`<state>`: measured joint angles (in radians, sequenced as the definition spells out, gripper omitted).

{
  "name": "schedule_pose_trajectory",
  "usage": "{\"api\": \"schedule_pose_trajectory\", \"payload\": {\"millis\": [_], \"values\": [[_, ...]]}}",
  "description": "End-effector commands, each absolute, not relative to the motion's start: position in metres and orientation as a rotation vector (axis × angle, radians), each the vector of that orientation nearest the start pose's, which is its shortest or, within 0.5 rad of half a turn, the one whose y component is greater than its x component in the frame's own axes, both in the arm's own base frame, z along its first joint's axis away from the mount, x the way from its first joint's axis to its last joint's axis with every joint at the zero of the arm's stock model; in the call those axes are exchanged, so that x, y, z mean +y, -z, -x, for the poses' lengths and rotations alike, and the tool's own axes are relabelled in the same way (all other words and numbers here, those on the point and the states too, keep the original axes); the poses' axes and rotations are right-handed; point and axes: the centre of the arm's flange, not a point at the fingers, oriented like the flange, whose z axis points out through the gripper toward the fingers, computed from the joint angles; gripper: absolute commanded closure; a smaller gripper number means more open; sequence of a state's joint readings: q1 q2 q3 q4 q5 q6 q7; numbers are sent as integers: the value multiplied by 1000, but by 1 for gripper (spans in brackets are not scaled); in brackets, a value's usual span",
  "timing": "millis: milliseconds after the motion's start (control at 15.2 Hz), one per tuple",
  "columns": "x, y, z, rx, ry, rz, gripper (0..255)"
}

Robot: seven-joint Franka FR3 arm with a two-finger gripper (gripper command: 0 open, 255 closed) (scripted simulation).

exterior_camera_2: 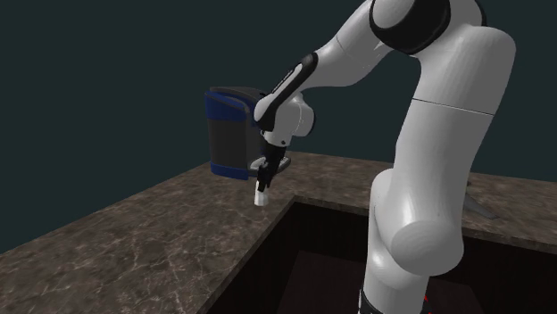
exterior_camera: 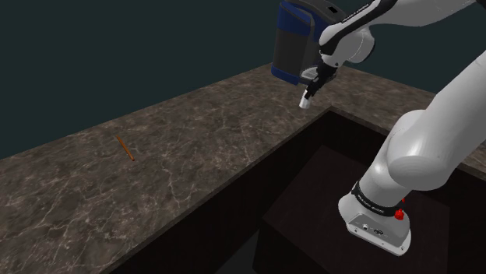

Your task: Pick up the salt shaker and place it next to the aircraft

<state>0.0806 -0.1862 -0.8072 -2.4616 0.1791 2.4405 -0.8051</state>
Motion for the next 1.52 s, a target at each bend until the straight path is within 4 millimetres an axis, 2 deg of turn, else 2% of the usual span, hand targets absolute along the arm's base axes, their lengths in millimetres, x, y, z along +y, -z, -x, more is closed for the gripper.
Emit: {"api": "schedule_pose_trajectory", "payload": {"millis": [0, 1452], "values": [[-315, -366, -355, 77, 375, 3001, 255], [-315, -482, -355, 77, 375, 3001, 255]]}}
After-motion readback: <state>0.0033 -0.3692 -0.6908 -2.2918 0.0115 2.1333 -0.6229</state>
